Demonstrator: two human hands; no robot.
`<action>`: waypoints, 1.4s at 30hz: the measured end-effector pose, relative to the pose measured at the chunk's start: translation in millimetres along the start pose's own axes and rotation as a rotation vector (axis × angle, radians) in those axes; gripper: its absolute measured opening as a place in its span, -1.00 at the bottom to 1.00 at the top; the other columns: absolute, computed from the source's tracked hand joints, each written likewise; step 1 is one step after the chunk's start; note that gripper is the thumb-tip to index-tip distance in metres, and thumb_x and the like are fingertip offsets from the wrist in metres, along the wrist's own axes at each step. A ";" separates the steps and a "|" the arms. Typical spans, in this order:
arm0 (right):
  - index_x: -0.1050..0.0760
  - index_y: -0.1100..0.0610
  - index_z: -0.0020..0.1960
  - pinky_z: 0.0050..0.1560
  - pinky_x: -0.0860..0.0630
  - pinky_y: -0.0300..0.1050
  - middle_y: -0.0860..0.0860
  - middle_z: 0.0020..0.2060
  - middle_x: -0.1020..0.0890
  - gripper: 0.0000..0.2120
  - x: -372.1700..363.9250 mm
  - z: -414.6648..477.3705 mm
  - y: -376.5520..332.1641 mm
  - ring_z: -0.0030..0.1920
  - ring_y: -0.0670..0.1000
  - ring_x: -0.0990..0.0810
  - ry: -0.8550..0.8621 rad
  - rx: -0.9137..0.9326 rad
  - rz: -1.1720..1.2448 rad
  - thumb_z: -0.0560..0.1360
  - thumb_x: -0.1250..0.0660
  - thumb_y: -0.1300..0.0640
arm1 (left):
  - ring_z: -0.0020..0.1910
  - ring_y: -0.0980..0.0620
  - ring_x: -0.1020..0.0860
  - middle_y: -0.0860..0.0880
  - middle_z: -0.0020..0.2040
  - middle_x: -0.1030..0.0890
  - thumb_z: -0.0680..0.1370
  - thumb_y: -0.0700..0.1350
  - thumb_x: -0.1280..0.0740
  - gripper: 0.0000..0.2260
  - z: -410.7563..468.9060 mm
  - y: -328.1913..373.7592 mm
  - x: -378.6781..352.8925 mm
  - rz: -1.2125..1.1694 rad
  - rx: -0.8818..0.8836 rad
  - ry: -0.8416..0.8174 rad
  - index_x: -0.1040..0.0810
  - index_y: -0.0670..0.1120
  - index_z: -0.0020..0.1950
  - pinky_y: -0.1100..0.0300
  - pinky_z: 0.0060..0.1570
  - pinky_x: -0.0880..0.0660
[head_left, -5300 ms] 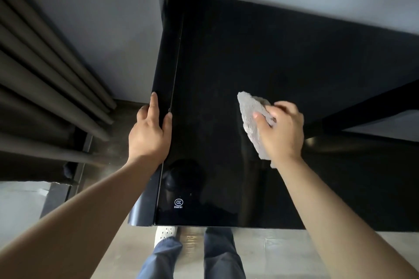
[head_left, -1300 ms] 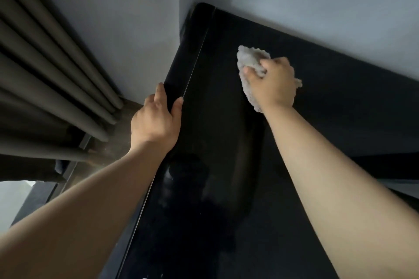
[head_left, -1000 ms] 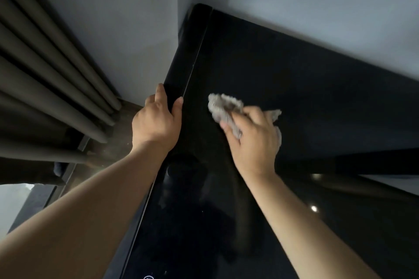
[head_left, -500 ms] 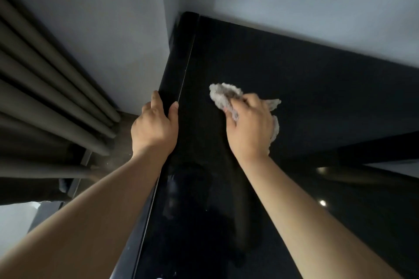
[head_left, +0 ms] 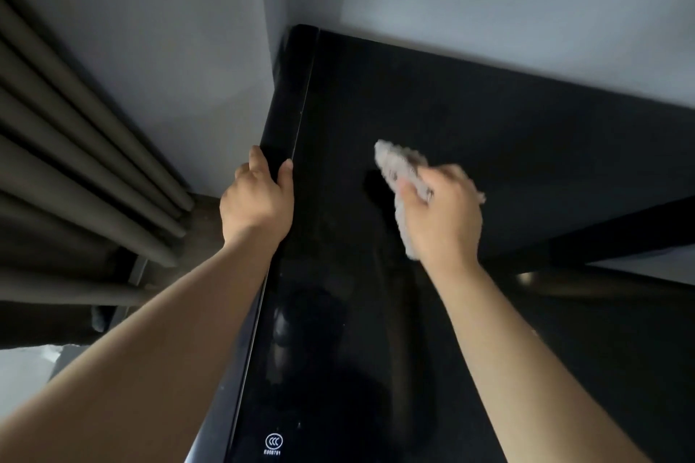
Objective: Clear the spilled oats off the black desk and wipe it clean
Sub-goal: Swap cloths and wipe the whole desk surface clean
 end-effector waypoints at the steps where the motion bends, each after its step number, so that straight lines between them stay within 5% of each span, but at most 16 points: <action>1: -0.60 0.04 0.05 -0.11 -0.53 0.04 0.00 0.01 -0.54 -0.79 -6.1 16.6 1.0 0.04 0.05 -0.52 0.009 -0.047 -0.077 0.54 -0.28 -0.03 | 0.02 -0.26 -0.53 -0.22 0.13 -0.52 0.62 0.18 -0.01 -0.51 0.6 -0.8 -0.7 -0.003 0.000 0.005 -0.25 -0.13 0.39 0.02 -0.15 -0.33; 7: -0.58 -0.03 -0.10 -0.29 -0.33 -0.13 -0.10 -0.14 -0.52 -0.95 -27.7 -35.9 -10.0 -0.17 0.00 -0.53 0.027 0.166 -0.213 0.44 -0.39 0.05 | 0.01 -0.20 -0.52 -0.17 0.11 -0.53 0.61 0.18 -0.05 -0.56 0.0 -3.1 -0.2 -0.130 -0.005 -0.059 -0.29 -0.11 0.33 0.05 -0.13 -0.33; 12: -0.61 -0.13 -0.03 -0.19 -0.43 -0.12 -0.20 -0.15 -0.49 -0.85 -3.8 -134.3 -8.8 -0.13 -0.15 -0.50 -0.222 0.265 -0.033 0.41 -0.36 0.00 | 0.05 -0.20 -0.51 -0.16 0.05 -0.54 0.61 0.15 -0.11 -0.64 -46.2 -32.1 12.8 -0.327 0.046 -0.190 -0.39 -0.11 0.19 0.09 -0.09 -0.33; 16: -0.59 -0.04 -0.19 -0.19 -0.53 -0.07 -0.17 -0.18 -0.52 -0.86 14.6 -136.8 -8.0 -0.19 -0.13 -0.55 -0.522 0.235 0.161 0.43 -0.32 -0.07 | 0.07 -0.20 -0.49 -0.08 -0.01 -0.50 0.60 0.17 -0.13 -0.66 -109.4 -64.0 19.2 -0.347 0.140 -0.232 -0.38 -0.10 0.13 0.09 -0.06 -0.31; 21: -0.62 -0.03 0.01 -0.11 -0.55 -0.02 -0.14 -0.02 -0.53 -0.83 5.2 -43.4 -7.0 -0.02 -0.03 -0.54 -0.058 0.079 -0.024 0.49 -0.33 -0.04 | -0.17 -0.06 -0.41 0.01 -0.16 -0.48 0.59 0.20 -0.12 -0.67 -120.2 -70.9 18.0 -0.347 0.136 -0.162 -0.37 -0.08 -0.02 0.10 -0.16 -0.30; 28: -0.64 -0.04 -0.04 -0.17 -0.41 -0.08 -0.11 -0.12 -0.49 -0.88 -24.9 -111.4 -24.7 -0.13 -0.03 -0.51 -0.059 0.228 -0.111 0.43 -0.41 0.01 | -0.14 -0.05 -0.41 -0.02 -0.11 -0.51 0.58 0.23 -0.11 -0.64 -118.5 -74.4 14.3 -0.345 0.133 -0.149 -0.37 -0.07 -0.02 0.11 -0.14 -0.31; 35: -0.62 -0.04 -0.16 -0.31 -0.52 -0.10 -0.17 -0.20 -0.50 -0.84 18.1 -204.3 -11.8 -0.27 -0.13 -0.53 -0.371 0.237 0.131 0.42 -0.31 -0.07 | -0.18 -0.06 -0.39 0.02 -0.21 -0.45 0.59 0.22 -0.09 -0.63 -120.2 -72.2 17.7 -0.332 0.138 -0.149 -0.35 -0.09 -0.03 0.11 -0.18 -0.29; 39: -0.62 0.09 -0.07 -0.19 -0.50 -0.09 -0.08 -0.08 -0.56 -0.76 23.1 -148.2 -8.7 -0.09 -0.03 -0.54 -0.046 0.102 0.094 0.45 -0.31 -0.06 | -0.18 -0.06 -0.39 0.02 -0.20 -0.45 0.59 0.22 -0.08 -0.63 -120.4 -72.4 18.6 -0.330 0.131 -0.147 -0.35 -0.09 -0.03 0.11 -0.17 -0.29; 42: -0.62 0.05 0.04 -0.15 -0.44 -0.02 -0.02 0.04 -0.56 -0.80 -1.6 -125.0 -5.9 0.06 0.07 -0.53 0.038 -0.065 -0.109 0.48 -0.36 -0.01 | -0.18 -0.06 -0.38 0.00 -0.19 -0.44 0.60 0.22 -0.08 -0.64 -120.0 -73.7 18.3 -0.323 0.120 -0.140 -0.33 -0.09 -0.03 0.11 -0.16 -0.29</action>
Point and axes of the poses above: each hand's wrist, its own z-axis towards the middle knuckle, its own x-axis out of the back of the hand, y = z × x, the point moved 4 cm from there along z, towards the middle knuckle
